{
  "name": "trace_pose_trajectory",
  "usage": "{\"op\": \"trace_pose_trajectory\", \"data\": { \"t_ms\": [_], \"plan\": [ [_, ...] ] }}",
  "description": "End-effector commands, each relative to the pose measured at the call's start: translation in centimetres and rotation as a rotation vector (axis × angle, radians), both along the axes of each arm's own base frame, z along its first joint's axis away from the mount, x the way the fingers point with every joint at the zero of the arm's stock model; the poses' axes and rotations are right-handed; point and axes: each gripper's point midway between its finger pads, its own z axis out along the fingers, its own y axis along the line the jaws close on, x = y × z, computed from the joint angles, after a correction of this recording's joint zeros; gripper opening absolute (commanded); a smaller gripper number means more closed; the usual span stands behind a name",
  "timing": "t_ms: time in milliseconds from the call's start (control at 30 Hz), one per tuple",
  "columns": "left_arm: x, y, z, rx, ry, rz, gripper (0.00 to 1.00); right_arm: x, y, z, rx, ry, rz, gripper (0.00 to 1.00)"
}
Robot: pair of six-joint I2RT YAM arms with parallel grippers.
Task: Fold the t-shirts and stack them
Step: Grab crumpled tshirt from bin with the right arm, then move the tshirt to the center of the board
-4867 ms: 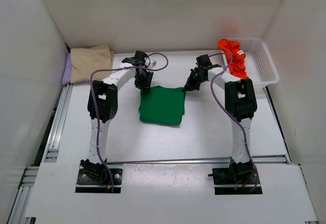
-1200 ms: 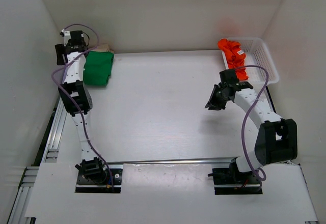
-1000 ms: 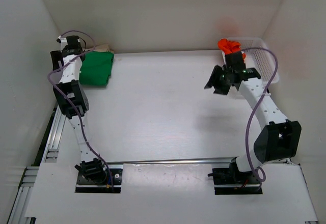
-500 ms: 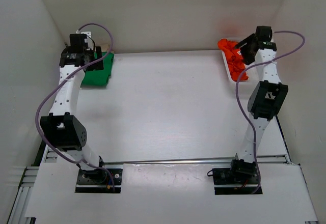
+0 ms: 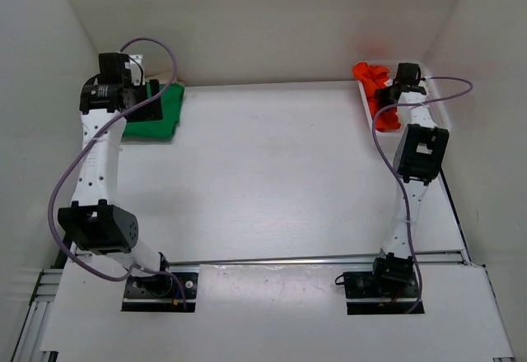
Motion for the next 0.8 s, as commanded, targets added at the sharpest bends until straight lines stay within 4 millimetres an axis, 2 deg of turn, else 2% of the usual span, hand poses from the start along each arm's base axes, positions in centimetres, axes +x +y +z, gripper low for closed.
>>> {"op": "trace_pose_trajectory", "data": {
  "t_ms": [0, 33, 67, 100, 133, 200, 233, 267, 300, 333, 367, 400, 433, 467, 500, 533, 567, 600, 667, 700, 733, 767],
  "plan": [
    [-2.2, 1.5, 3.2, 0.069, -0.068, 0.065, 0.9, 2.9, -2.1, 5.5, -0.092, -0.178, -0.009, 0.25],
    [-2.5, 2.1, 3.6, 0.081, -0.078, 0.086, 0.9, 2.9, -1.9, 5.5, -0.096, -0.177, 0.01, 0.03],
    [-2.3, 2.4, 3.4, 0.091, -0.079, 0.096, 0.9, 2.9, -2.0, 7.0, -0.122, -0.2, 0.027, 0.0],
    [-2.6, 2.8, 3.8, 0.098, -0.087, 0.112, 0.9, 2.6, -2.0, 7.6, -0.138, -0.203, 0.039, 0.0],
    [-2.9, 3.2, 4.1, 0.099, -0.097, 0.124, 0.9, 2.1, -2.2, 10.8, -0.171, -0.242, 0.041, 0.0],
    [-3.3, 3.3, 4.3, 0.093, -0.103, 0.127, 0.9, 1.0, -3.4, 14.2, -0.271, -0.265, 0.017, 0.0],
    [-3.7, 3.3, 4.9, 0.094, -0.122, 0.128, 0.9, -0.2, -3.7, 18.8, -0.309, -0.327, 0.0, 0.0],
    [-4.0, 3.3, 4.5, 0.084, -0.113, 0.125, 0.9, -1.0, -3.9, 20.9, -0.337, -0.35, -0.009, 0.0],
    [-4.4, 3.5, 4.5, 0.078, -0.115, 0.131, 0.96, -1.9, -4.1, 23.4, -0.38, -0.38, -0.005, 0.0],
    [-4.7, 3.1, 4.3, 0.062, -0.115, 0.115, 1.0, -3.7, -3.9, 28.7, -0.412, -0.469, -0.011, 0.0],
    [-5.6, 3.3, 4.8, 0.055, -0.133, 0.122, 1.0, -4.8, -3.4, 31.9, -0.43, -0.525, 0.007, 0.0],
    [-6.0, 3.3, 3.8, 0.043, -0.116, 0.119, 1.0, -6.1, -3.1, 34.7, -0.472, -0.569, 0.028, 0.0],
    [-6.6, 3.5, 3.5, 0.034, -0.112, 0.125, 1.0, -8.7, -1.2, 39.8, -0.496, -0.664, 0.05, 0.0],
    [-7.5, 3.5, 3.8, 0.027, -0.128, 0.129, 1.0, -10.2, 0.0, 42.4, -0.511, -0.72, 0.069, 0.0],
    [-8.2, 3.3, 2.5, 0.017, -0.099, 0.122, 1.0, -11.5, 1.3, 43.8, -0.515, -0.751, 0.104, 0.0],
    [-8.6, 3.4, 2.3, 0.009, -0.104, 0.126, 1.0, -14.5, 3.8, 47.4, -0.517, -0.841, 0.144, 0.0],
    [-9.4, 3.2, 2.5, 0.011, -0.119, 0.126, 1.0, -15.8, 5.5, 48.5, -0.504, -0.876, 0.186, 0.0],
    [-10.0, 3.1, 1.4, -0.003, -0.096, 0.123, 1.0, -18.8, 8.6, 51.3, -0.482, -0.962, 0.253, 0.0],
    [-10.8, 2.4, 1.6, -0.019, -0.126, 0.103, 1.0, -21.4, 13.1, 52.6, -0.41, -1.037, 0.383, 0.0],
    [-11.3, 2.3, 0.9, -0.021, -0.111, 0.103, 1.0, -24.0, 16.7, 53.9, -0.366, -1.099, 0.471, 0.0],
    [-11.5, 2.0, 0.8, -0.031, -0.115, 0.092, 1.0, -24.8, 18.6, 53.8, -0.32, -1.108, 0.52, 0.0],
    [-11.9, 1.6, 1.1, -0.043, -0.13, 0.078, 1.0, -26.4, 22.0, 53.6, -0.255, -1.124, 0.612, 0.0]
  ]
}}
